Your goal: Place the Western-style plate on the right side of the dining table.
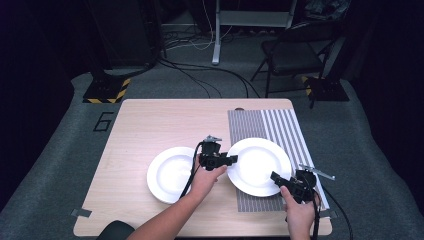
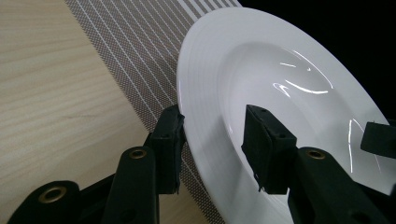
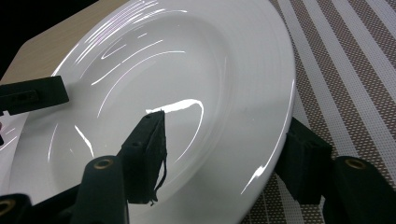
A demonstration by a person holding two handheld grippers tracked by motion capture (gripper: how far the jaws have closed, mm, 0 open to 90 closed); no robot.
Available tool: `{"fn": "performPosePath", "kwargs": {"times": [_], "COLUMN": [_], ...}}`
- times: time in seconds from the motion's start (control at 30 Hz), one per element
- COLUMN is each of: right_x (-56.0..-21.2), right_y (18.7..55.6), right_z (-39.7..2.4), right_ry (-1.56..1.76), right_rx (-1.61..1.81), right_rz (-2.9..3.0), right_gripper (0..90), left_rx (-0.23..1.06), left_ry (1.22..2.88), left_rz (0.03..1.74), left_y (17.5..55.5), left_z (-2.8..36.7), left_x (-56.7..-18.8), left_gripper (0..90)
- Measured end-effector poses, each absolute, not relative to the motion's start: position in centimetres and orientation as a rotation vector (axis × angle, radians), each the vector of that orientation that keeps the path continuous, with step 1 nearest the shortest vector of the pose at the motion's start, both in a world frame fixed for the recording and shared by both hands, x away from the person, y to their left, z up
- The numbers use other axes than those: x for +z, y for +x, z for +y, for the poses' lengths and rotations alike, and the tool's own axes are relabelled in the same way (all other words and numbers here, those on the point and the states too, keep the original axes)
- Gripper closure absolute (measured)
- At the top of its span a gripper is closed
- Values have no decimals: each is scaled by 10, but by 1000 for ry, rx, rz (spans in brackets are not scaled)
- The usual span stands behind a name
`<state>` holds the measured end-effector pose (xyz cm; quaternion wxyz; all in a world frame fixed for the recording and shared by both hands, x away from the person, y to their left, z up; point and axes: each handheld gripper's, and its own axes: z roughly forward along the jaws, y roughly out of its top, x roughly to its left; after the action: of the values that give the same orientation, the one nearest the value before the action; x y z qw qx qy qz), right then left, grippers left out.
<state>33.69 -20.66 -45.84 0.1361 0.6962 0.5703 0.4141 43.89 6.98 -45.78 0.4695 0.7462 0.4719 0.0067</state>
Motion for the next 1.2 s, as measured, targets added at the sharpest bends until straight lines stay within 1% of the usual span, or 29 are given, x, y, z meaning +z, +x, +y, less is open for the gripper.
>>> {"fn": "performPosePath", "kwargs": {"times": [0.47, 0.93, 1.2], "right_x": [-459, -463, -451], "right_y": [338, 342, 346], "right_z": [-211, -216, -213], "right_ry": [2020, 2027, 1994], "right_rx": [1180, 1156, 1160], "right_rz": [1639, 1641, 1645], "right_gripper": [396, 405, 405], "left_rx": [36, 18, 33], "left_ry": [1828, 1847, 1825], "left_rz": [1142, 1145, 1134], "left_y": [443, 451, 457], "left_z": [62, 55, 58], "left_x": [-453, -459, -449], "left_gripper": [583, 582, 586]}}
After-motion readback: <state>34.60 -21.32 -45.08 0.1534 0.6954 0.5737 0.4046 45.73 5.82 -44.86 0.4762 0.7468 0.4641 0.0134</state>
